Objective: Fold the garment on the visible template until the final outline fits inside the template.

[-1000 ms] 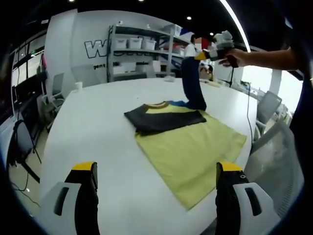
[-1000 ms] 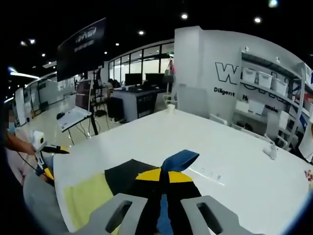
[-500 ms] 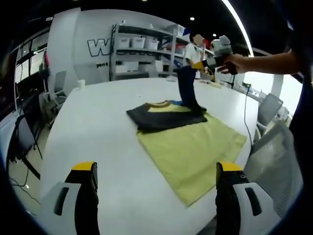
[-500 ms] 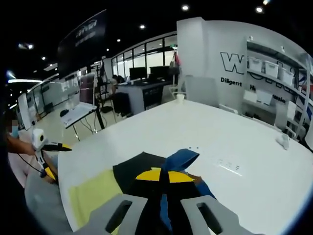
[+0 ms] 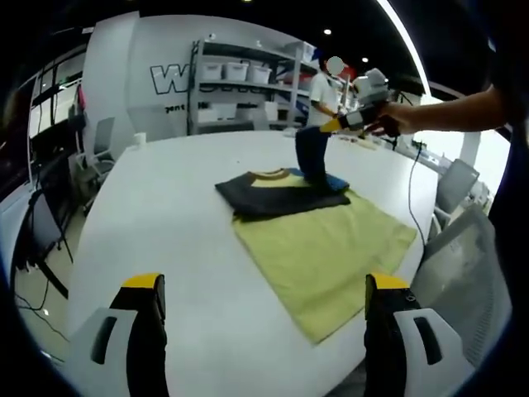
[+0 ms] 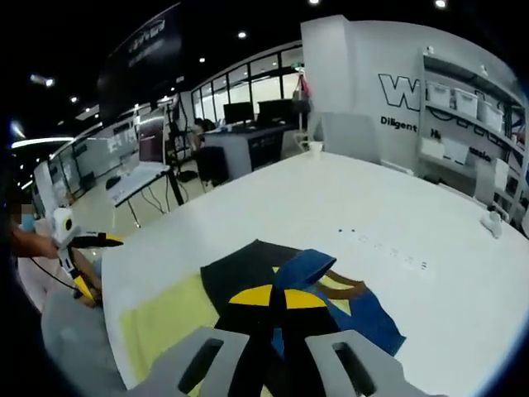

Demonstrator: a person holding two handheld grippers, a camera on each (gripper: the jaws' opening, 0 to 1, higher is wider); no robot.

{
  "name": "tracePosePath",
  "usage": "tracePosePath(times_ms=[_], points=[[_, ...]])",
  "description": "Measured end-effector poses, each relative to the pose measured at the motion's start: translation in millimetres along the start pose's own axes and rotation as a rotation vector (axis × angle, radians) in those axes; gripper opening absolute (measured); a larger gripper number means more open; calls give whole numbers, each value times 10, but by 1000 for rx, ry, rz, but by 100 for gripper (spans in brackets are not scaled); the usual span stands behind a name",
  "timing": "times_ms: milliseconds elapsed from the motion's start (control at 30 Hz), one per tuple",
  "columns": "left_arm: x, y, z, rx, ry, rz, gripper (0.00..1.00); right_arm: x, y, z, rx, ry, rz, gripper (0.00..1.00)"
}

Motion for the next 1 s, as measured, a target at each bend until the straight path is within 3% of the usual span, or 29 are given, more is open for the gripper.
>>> tracePosePath(times_ms=[300,1000], points=[[-26,-6,38,-4,-4,-3,98,132,-166,230,-31,-72,-40,0],[-32,-6,37,-3,-12,-3,98,435,-321,414,-27,-130,-69,0]])
Point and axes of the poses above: the point that each gripper's makers call its tool centre point, and the gripper's own axes: x roughly forward along the fingers, y roughly to its right, z roughly out of its underside, the point moved 3 cm from there along -x, roughly backward along the fingers
